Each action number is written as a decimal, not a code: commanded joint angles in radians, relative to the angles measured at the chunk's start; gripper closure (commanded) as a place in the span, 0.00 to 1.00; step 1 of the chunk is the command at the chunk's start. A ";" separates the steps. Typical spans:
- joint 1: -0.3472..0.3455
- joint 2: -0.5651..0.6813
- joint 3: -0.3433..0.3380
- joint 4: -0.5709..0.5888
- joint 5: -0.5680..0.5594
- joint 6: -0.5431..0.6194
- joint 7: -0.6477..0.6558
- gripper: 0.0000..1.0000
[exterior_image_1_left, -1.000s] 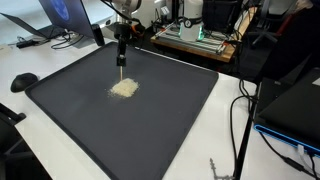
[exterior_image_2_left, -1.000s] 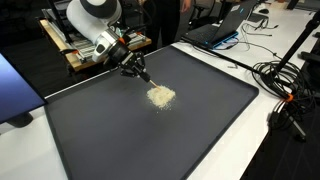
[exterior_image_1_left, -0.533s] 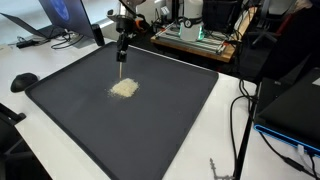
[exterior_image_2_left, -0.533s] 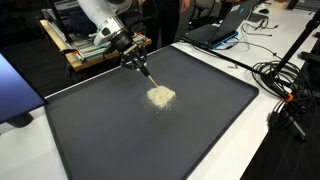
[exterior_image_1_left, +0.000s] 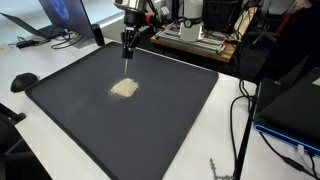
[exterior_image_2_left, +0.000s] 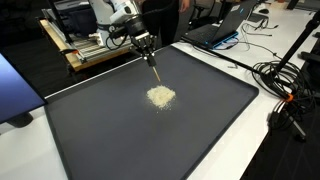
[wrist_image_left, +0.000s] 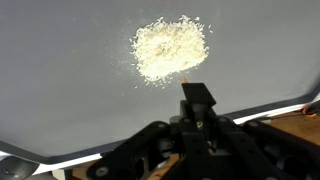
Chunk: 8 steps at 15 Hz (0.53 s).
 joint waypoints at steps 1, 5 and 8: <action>0.040 -0.007 0.037 -0.009 -0.047 0.102 -0.006 0.97; 0.070 0.020 0.081 -0.002 -0.122 0.181 -0.001 0.97; 0.076 0.037 0.106 -0.003 -0.172 0.220 -0.010 0.97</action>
